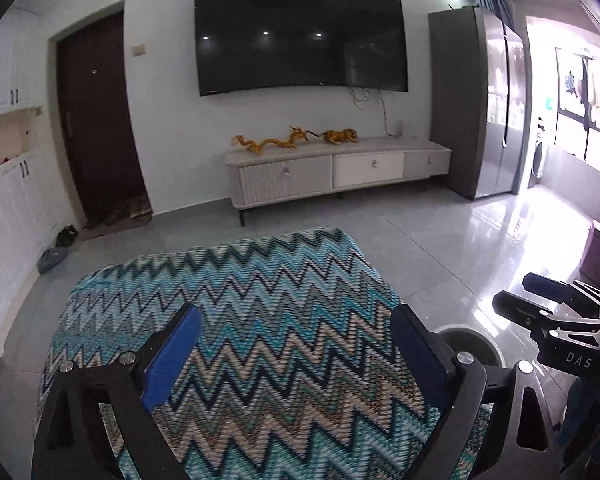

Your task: Collect trash

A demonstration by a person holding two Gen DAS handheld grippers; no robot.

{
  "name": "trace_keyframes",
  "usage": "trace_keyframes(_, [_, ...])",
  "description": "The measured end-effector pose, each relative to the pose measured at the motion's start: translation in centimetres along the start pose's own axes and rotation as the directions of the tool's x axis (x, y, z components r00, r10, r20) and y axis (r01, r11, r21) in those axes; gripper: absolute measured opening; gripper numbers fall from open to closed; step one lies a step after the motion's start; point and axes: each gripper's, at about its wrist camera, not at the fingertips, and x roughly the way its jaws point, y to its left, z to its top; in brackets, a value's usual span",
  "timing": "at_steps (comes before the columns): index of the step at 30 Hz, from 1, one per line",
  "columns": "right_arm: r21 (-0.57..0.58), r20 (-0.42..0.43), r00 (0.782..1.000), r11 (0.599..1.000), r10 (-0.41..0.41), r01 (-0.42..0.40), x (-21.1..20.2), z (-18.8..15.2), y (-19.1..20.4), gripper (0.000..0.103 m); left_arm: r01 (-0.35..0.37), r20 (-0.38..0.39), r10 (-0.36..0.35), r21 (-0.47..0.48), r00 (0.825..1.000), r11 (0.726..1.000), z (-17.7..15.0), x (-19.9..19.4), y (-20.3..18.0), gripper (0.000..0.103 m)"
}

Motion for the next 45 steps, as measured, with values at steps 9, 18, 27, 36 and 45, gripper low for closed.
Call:
trace_keyframes(9, [-0.067, 0.037, 0.999, 0.997, -0.034, 0.037, -1.0, 0.7, 6.6, 0.092, -0.140, 0.114, 0.153, -0.113, 0.982, 0.984, -1.4, -5.5, 6.2, 0.103])
trace_keyframes(18, [-0.115, 0.102, 0.991, 0.988, -0.089, 0.101, -2.9, 1.3, 8.4, 0.096, -0.159, 0.133, 0.180, -0.149, 0.975, 0.976, -1.8, -6.5, 7.2, 0.103])
trace_keyframes(27, [-0.122, 0.141, 0.983, 0.983, -0.117, 0.135, -3.9, 1.4, 8.2, 0.097, -0.177, 0.163, 0.200, -0.145, 0.966, 0.973, -2.5, -7.3, 6.7, 0.103])
trace_keyframes(36, [-0.115, 0.176, 0.973, 0.979, -0.149, 0.171, -4.3, 1.6, 7.9, 0.097, -0.176, 0.162, 0.200, -0.151, 0.966, 0.973, -2.6, -7.3, 6.9, 0.103])
trace_keyframes(45, [-0.122, 0.204, 0.966, 0.974, -0.161, 0.188, -4.8, 1.5, 8.2, 0.097, -0.171, 0.164, 0.196, -0.154, 0.967, 0.973, -2.8, -7.3, 7.3, 0.103])
